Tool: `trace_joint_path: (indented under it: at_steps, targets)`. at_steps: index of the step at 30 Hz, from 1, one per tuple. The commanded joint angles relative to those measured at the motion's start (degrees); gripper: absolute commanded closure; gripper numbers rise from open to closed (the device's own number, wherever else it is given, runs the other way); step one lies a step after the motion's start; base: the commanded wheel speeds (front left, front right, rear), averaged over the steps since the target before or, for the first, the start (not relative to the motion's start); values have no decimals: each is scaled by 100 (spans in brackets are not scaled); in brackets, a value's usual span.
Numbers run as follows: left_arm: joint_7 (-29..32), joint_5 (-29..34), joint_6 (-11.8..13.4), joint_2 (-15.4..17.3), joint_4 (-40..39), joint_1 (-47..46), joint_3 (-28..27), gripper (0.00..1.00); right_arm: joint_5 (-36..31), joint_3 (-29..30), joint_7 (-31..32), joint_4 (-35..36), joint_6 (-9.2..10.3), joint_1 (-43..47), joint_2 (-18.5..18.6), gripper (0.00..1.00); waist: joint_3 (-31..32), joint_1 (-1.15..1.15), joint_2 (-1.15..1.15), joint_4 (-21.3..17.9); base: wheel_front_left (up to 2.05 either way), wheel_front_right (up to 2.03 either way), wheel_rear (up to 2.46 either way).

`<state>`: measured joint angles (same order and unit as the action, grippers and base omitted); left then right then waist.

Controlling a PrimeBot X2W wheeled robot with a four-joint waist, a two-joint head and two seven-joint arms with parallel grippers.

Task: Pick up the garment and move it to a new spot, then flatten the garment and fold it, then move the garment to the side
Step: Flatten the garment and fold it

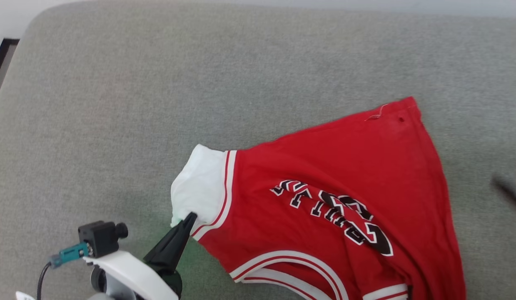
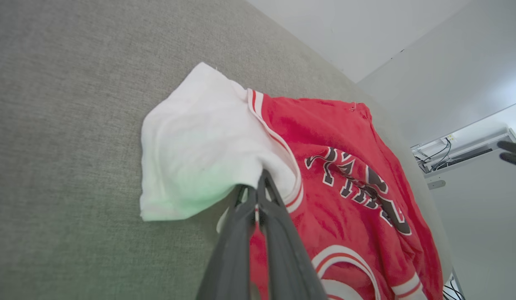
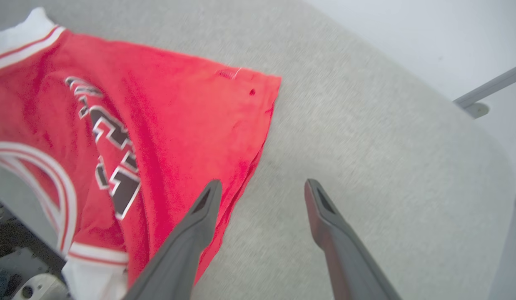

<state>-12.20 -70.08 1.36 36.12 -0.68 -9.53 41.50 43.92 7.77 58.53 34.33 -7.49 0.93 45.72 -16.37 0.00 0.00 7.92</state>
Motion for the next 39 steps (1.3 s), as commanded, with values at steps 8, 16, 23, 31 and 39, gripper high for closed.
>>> trace_joint_path:
  at_steps: [8,16,23,31,39]
  targets:
    - [32,157,-253,-346,241,-485,141,100,-542,-1010,-529,-1736,1,-2249,-187,0,-467,0,0,346,0,0,0]
    - [58,281,-447,-628,561,-853,248,100,-708,-2337,-489,-3506,2,-3507,-362,0,-902,0,0,616,0,0,0]
    - [72,318,-571,-784,767,-1034,327,100,-641,-3325,-602,-4426,1,-3734,-366,0,-935,0,0,701,0,0,0]
    - [15,90,-711,-832,1036,-1030,242,100,-239,-3697,-1130,-4907,2,-3922,-468,100,-614,0,0,572,0,0,0]
    - [-23,-318,-878,-656,1163,-1437,-112,100,-59,-3186,-2291,-5512,2,-4341,-822,100,-92,0,0,270,0,0,0]
